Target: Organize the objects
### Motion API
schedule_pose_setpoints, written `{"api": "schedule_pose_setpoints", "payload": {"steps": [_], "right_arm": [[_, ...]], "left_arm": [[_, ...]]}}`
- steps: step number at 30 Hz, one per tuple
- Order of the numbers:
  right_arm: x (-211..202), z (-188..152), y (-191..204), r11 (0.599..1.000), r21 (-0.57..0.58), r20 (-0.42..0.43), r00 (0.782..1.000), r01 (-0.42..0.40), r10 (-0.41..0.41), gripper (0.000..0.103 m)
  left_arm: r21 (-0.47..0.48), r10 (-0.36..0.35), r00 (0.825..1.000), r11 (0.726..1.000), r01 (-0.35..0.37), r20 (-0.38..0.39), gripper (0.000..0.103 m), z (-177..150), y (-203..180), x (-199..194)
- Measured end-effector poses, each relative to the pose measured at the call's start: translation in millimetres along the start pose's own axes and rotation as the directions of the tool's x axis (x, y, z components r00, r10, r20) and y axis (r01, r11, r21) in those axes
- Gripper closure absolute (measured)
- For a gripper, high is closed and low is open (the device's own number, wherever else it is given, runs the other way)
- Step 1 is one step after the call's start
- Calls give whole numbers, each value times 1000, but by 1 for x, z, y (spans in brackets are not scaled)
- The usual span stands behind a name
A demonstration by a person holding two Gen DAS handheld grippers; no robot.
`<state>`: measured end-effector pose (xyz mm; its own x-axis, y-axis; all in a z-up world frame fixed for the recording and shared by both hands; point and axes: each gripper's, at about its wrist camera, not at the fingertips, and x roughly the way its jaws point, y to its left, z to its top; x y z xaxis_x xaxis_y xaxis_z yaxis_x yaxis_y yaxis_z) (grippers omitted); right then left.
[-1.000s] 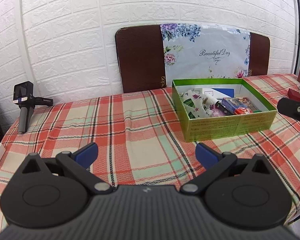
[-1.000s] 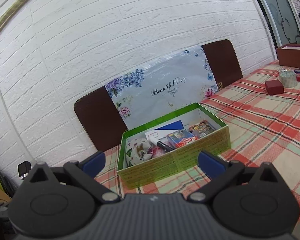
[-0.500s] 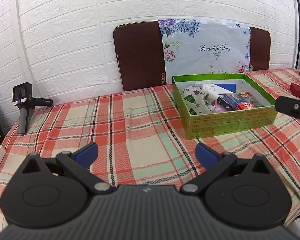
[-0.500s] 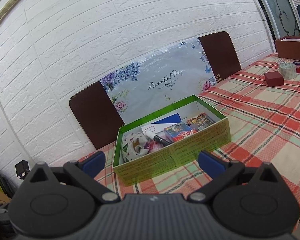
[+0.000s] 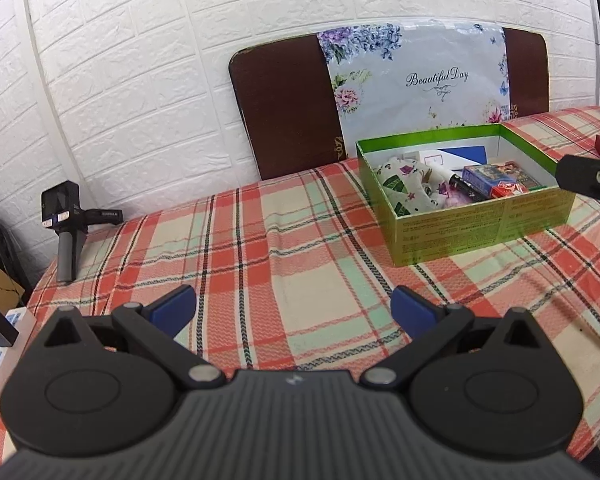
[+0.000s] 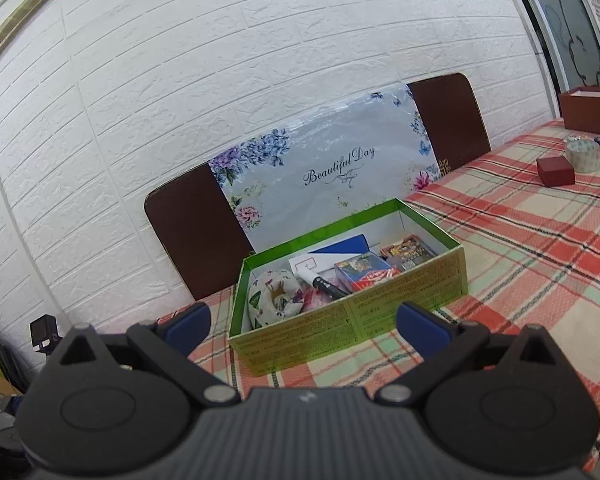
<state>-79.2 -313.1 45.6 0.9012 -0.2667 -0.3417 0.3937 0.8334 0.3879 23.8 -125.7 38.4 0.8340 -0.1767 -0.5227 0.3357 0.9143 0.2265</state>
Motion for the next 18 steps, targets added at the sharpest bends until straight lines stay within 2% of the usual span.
{"api": "schedule_pose_setpoints", "payload": {"steps": [18], "right_arm": [[1,-8,6,1000,-10,-23,1000,-6,5,0]], "left_arm": [[-38,-39,995,999,36,-89,0,-8,5,6]]}}
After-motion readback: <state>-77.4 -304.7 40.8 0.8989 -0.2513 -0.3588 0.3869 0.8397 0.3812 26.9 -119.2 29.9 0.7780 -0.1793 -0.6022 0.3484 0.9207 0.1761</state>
